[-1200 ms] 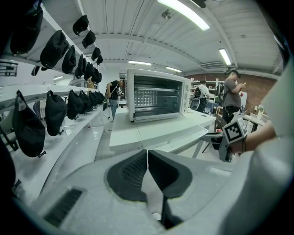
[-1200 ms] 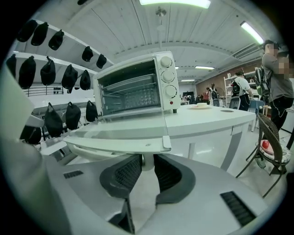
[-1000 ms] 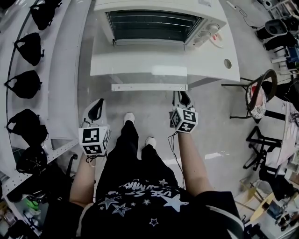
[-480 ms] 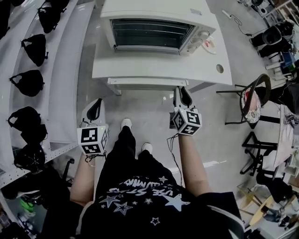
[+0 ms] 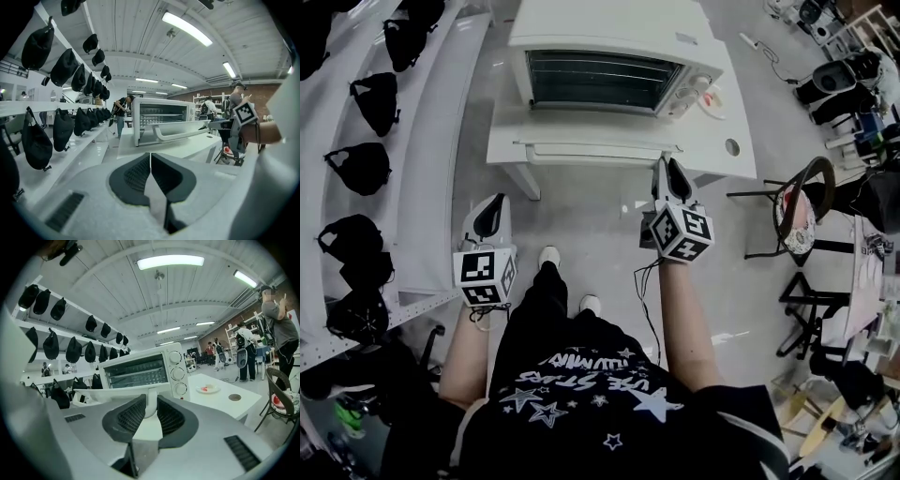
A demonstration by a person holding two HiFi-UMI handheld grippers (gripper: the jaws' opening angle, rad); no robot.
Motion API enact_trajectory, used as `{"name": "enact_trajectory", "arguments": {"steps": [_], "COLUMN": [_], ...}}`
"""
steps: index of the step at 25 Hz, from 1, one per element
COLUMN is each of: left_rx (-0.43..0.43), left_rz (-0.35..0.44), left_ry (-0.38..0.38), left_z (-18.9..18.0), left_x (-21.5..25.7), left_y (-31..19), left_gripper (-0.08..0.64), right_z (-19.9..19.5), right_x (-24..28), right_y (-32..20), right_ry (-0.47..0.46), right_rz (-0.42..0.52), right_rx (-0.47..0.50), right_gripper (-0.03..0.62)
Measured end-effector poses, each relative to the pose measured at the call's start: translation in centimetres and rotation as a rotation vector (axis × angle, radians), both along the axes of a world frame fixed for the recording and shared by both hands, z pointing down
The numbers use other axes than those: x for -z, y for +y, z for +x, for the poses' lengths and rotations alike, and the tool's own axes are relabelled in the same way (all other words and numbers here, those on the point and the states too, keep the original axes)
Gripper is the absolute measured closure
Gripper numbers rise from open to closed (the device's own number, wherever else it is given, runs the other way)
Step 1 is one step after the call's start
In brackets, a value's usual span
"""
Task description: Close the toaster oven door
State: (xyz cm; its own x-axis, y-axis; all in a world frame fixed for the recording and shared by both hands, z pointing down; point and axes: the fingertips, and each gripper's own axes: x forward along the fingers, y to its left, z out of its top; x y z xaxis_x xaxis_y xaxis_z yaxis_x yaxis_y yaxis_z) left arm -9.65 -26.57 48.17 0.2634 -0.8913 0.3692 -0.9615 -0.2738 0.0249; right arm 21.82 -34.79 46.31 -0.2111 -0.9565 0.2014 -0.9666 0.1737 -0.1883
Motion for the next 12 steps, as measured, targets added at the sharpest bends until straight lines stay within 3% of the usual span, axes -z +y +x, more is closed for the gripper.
{"name": "enact_trajectory", "arguments": {"steps": [12], "left_rx": [-0.026], "left_rz": [0.061], "left_ry": [0.025], "left_z": [-0.8], "left_x": [2.4], "left_y": [-5.4], "left_gripper": [0.537], "right_z": [-0.2], "right_x": [5.8], "right_y": [-4.9], "right_ry": [-0.014], "right_rz": [0.069], "right_rx": [-0.039], "right_gripper": [0.514]}}
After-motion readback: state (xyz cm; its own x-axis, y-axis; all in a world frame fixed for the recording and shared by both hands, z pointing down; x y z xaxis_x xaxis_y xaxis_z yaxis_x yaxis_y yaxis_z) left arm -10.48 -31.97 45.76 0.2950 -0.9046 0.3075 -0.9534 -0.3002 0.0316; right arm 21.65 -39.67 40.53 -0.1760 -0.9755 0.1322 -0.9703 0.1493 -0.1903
